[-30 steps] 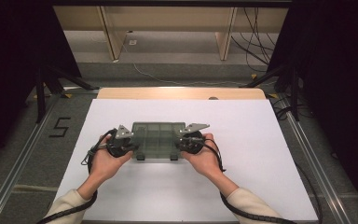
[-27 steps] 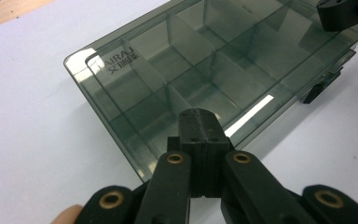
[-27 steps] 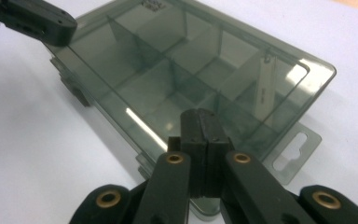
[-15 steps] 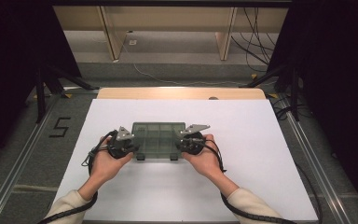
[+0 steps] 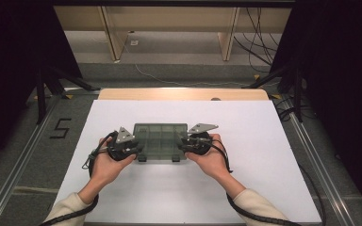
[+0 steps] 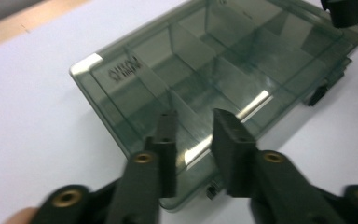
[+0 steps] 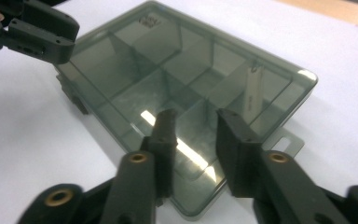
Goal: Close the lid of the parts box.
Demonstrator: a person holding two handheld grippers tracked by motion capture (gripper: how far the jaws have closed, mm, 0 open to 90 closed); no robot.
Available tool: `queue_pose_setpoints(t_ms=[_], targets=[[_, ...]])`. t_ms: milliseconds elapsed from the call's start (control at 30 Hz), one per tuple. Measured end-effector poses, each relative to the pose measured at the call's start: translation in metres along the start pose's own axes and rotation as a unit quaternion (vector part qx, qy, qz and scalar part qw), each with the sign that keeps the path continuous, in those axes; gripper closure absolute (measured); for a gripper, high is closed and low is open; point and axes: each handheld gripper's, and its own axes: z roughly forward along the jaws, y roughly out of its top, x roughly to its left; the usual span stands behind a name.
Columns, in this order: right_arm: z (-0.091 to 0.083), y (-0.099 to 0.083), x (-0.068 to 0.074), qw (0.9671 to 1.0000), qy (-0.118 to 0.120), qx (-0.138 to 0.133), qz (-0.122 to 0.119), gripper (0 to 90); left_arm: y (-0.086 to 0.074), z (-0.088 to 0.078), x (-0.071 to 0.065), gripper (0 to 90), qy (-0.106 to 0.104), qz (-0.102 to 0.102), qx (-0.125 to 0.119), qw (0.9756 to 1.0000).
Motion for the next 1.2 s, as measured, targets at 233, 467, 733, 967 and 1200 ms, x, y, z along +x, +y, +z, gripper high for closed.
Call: queue_pose_setpoints(t_ms=[233,467,733,967,1200], targets=[[-0.010,0.001,-0.008,0.9994,0.009,-0.028,0.017,51.3,0.005,-0.004,-0.006,24.9,0.008,-0.036,-0.055,0.9978],[-0.022,0.002,-0.012,0.9979,0.011,-0.063,0.001,30.8,0.007,-0.007,-0.011,0.3,0.007,-0.047,-0.078,0.9958],[-0.039,-0.003,-0.017,0.9952,0.010,-0.097,0.012,23.5,0.004,-0.014,-0.011,0.0,0.005,-0.056,-0.086,0.9947],[-0.054,-0.011,-0.025,0.9944,-0.007,-0.105,0.015,22.6,-0.001,-0.019,-0.011,0.0,0.004,-0.056,-0.086,0.9947],[-0.070,-0.021,-0.030,0.9941,-0.017,-0.105,0.021,22.3,-0.003,-0.024,-0.013,0.0,0.002,-0.054,-0.092,0.9943]])
